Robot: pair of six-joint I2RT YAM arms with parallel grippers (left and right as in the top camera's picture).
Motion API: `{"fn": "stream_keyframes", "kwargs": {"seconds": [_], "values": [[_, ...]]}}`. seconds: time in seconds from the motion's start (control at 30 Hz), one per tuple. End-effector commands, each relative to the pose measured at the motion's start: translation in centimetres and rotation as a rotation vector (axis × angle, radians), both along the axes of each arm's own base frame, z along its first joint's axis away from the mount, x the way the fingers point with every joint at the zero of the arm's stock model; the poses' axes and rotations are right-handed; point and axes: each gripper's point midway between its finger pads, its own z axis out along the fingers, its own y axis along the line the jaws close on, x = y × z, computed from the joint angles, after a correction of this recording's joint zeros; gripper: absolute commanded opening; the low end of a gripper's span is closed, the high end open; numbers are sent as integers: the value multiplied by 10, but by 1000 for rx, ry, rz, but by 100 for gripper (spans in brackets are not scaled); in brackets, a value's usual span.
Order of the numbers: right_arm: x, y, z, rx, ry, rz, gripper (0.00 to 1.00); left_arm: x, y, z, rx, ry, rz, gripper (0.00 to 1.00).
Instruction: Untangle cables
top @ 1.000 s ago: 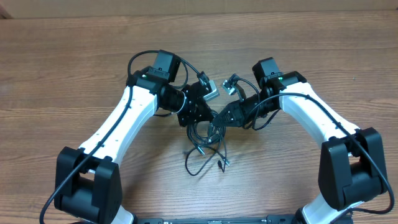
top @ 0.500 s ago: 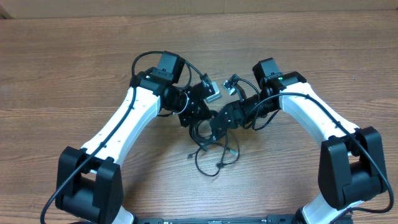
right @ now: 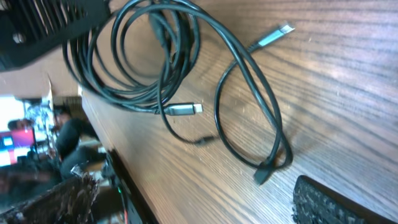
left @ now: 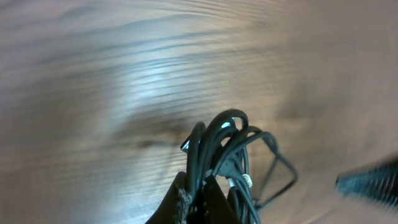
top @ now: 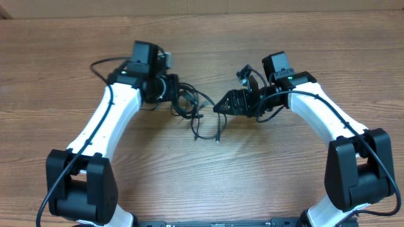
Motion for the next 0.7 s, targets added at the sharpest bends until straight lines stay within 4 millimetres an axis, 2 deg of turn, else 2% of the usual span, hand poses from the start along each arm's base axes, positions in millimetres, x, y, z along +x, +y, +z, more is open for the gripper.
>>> {"fn": "stream_keyframes", "kwargs": {"seconds": [0.0,0.13,0.27,0.37,0.47,0.57,0.67], "values": [[2,14,3,-7,102,-102,100,4,11,6,-153,156,407,4],[-3,34,-1,-47,157,-163,100,-7,18,0,-267,360,776,4],[-7,52,-15,-170,46,-146,100,-25,19,-6,-338,552,1093,4],[-6,57,-25,-285,-37,-174,100,-34,20,-9,-343,619,1200,5],[-8,64,-30,-338,-47,-230,100,-39,21,-10,-349,662,1279,4],[-13,67,-32,-336,81,-384,99,-39,22,-10,-357,674,1318,4],[-18,68,-32,-298,290,-588,98,-43,23,-12,-358,703,1371,4]]}}
